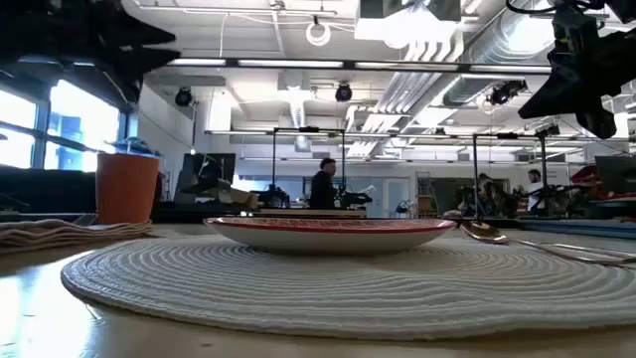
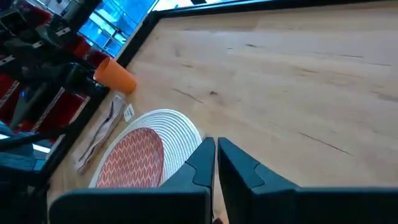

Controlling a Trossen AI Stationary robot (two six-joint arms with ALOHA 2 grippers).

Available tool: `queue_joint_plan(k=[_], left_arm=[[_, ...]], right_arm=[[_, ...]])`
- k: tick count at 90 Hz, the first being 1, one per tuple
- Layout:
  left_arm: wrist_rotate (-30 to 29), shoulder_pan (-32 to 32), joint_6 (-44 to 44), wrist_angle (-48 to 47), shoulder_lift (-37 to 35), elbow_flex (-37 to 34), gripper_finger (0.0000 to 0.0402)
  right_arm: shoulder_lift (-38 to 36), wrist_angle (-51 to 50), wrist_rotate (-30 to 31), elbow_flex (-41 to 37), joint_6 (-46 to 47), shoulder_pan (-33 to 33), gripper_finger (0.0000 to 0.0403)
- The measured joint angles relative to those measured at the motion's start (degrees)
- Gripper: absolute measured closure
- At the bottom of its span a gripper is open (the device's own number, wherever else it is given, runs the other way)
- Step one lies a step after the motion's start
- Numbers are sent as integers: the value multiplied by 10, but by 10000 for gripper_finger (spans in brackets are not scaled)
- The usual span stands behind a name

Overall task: Set table place
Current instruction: Return to Home Position

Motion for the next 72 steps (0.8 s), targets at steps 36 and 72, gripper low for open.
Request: queue_joint_plan(k=[36,72], left_arm=[[-49,-2,126,22,-82,-17,324],[-34,-21,105,162,-85,-128,356]], right_arm=[[0,-10,10,0,0,0,403],[0,-30,10,0,-4,0,403]])
